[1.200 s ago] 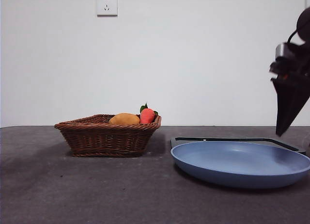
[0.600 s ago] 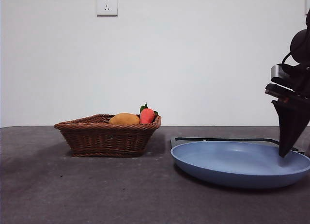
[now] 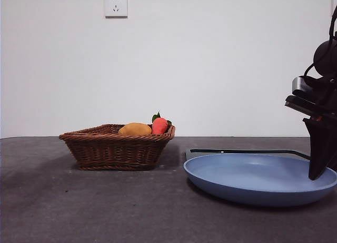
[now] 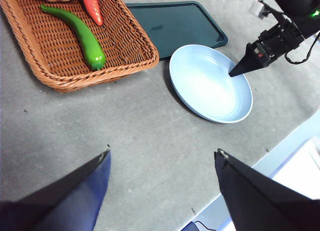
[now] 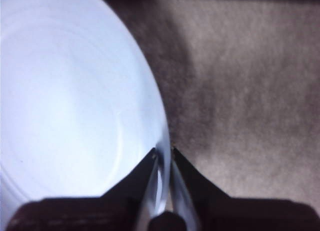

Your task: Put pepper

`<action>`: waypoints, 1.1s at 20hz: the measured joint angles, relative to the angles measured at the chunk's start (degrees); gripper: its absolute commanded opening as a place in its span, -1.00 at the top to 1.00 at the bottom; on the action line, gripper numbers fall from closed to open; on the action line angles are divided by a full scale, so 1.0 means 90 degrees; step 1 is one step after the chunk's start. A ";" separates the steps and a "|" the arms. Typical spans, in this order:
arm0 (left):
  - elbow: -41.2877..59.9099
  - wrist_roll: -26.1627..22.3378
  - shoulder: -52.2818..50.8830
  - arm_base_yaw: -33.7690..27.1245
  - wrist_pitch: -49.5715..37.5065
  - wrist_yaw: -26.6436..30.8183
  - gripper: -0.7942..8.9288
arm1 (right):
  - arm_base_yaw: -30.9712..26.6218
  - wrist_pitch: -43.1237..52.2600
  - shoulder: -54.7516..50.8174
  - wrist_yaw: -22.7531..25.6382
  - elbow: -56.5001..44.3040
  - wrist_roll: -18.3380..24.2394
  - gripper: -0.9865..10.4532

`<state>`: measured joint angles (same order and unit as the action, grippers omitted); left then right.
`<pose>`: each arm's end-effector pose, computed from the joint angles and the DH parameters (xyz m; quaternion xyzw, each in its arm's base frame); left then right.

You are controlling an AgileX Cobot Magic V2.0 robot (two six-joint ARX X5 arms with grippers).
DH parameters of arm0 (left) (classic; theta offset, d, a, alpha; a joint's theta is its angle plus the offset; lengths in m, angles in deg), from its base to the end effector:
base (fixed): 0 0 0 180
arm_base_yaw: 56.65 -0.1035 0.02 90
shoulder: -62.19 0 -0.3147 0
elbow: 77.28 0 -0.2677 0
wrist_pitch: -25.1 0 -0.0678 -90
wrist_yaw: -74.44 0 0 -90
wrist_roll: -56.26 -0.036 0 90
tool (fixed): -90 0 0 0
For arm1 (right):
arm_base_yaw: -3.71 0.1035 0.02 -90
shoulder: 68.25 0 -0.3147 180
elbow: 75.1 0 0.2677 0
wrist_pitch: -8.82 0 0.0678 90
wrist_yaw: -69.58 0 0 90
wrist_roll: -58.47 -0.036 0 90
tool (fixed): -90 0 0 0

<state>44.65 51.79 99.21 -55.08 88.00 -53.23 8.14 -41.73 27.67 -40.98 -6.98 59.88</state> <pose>0.0897 -0.0245 0.3249 -0.0763 0.3271 -0.3266 0.8835 0.3079 0.0365 0.1923 0.0793 0.6233 0.1754 0.7579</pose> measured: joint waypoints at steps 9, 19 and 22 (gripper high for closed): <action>-0.0097 0.0454 0.0301 0.0172 -0.0590 0.0418 0.09 | 0.0007 -0.0454 -0.1081 0.0131 -0.0002 -0.0138 0.82; -0.2271 0.0673 0.3735 0.1792 -0.1367 0.2667 0.09 | 0.0002 -0.1022 -0.3385 0.0134 -0.0007 -0.0464 0.82; -0.3150 0.0699 0.5044 0.2076 -0.1367 0.3094 0.09 | 0.0002 -0.1120 -0.3789 0.0131 -0.0007 -0.0612 0.82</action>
<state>16.30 58.08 144.60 -36.40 75.69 -25.38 8.16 -51.81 -6.43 -39.80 -7.04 54.38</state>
